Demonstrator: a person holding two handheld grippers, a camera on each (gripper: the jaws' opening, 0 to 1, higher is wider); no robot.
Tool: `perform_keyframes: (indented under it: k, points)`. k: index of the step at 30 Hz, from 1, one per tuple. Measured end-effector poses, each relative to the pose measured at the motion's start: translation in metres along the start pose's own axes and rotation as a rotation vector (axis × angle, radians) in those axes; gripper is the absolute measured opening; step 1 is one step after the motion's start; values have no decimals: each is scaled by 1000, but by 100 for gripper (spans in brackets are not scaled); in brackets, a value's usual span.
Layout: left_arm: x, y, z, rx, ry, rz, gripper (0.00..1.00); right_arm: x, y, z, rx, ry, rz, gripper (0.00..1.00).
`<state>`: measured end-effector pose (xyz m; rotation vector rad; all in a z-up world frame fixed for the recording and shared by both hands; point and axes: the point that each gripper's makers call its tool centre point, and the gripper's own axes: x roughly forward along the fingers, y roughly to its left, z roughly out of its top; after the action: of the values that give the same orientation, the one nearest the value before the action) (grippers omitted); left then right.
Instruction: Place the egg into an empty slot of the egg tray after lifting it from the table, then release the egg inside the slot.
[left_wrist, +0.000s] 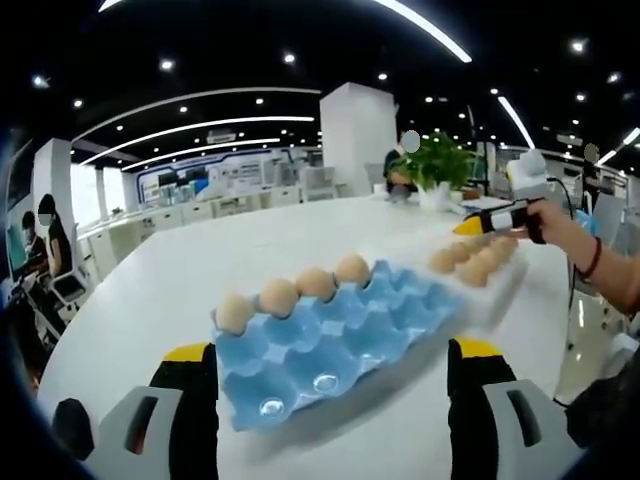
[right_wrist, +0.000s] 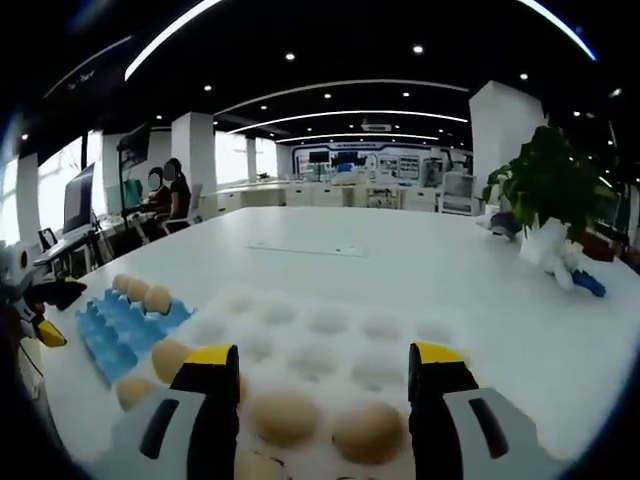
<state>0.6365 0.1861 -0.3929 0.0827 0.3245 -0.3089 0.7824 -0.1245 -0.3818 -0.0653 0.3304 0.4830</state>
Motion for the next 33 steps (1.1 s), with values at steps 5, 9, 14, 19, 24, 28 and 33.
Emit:
perform_keyframes:
  k: [5,9,14,19,24,28,33]
  points:
    - [1,-1,1,1,0,-1,97,-2,-8,2,6,-8,-17,71]
    - [1,0,2,4,0,2,97,-5,-18,4,17,-27,-45,69]
    - [0,-2,2,5,-3,2,96,-9,-28,4,33,-35,-70,68]
    - [0,-3,1,3,-2,2,96,-9,-38,2,44,-41,-92,66]
    - [0,-3,2,0,-3,4,96,-7,-46,0,53,-40,-111,64]
    - [1,-2,2,1,-2,5,96,-3,-54,-7,58,-19,-128,61]
    - [2,-2,1,-2,0,6,96,-1,-61,-8,65,-18,-146,57]
